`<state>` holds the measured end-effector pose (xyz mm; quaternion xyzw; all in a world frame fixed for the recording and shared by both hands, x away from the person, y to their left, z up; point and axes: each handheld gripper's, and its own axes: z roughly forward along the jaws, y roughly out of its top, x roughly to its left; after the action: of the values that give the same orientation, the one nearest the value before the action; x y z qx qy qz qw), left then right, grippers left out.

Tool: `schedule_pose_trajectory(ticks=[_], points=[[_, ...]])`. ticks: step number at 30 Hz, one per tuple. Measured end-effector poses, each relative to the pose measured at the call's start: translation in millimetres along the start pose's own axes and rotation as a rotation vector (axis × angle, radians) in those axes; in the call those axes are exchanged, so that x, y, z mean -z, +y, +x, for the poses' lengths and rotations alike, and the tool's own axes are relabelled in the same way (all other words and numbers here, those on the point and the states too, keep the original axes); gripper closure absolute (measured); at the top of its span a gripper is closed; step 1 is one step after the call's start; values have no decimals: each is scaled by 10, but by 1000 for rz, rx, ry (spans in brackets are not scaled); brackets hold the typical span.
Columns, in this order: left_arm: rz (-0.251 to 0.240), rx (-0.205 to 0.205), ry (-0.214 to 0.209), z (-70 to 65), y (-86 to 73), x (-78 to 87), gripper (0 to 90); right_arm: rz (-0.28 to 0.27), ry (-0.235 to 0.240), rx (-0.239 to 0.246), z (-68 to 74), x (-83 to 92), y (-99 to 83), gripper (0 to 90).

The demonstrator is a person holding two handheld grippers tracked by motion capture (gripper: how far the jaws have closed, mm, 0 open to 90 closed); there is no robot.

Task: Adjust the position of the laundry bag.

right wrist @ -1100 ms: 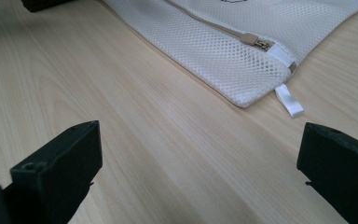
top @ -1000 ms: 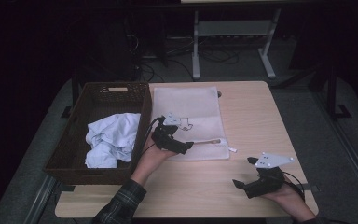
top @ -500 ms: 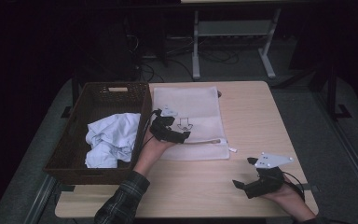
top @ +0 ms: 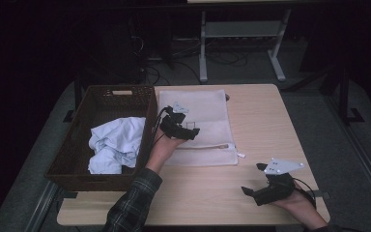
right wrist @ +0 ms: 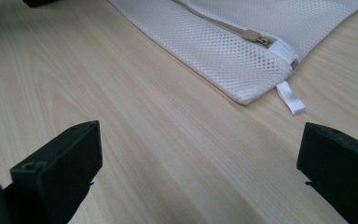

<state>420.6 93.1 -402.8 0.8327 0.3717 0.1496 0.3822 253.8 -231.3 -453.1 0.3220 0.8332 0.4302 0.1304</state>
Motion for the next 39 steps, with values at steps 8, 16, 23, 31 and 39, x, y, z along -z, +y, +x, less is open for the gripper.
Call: schedule_pose_trajectory(ticks=[8, 16, 23, 31, 39], points=[[-3, 17, 18, 55, 69, -107, 258, 3, -1, 2, 3, 1, 1, 0], [3, 39, 48, 120, 124, -234, 310, 4, -1, 2, 5, -1, 0, 0], [11, 52, 82, 208, 189, -350, 367, 3, 0, 3, 3, 1, -1, 0], [36, 63, 105, 289, 219, -489, 468, 3, 1, 2, 0, 2, -4, 0], [70, 52, 104, 351, 181, -621, 641, 6, 0, -4, -3, 0, -8, 0]])
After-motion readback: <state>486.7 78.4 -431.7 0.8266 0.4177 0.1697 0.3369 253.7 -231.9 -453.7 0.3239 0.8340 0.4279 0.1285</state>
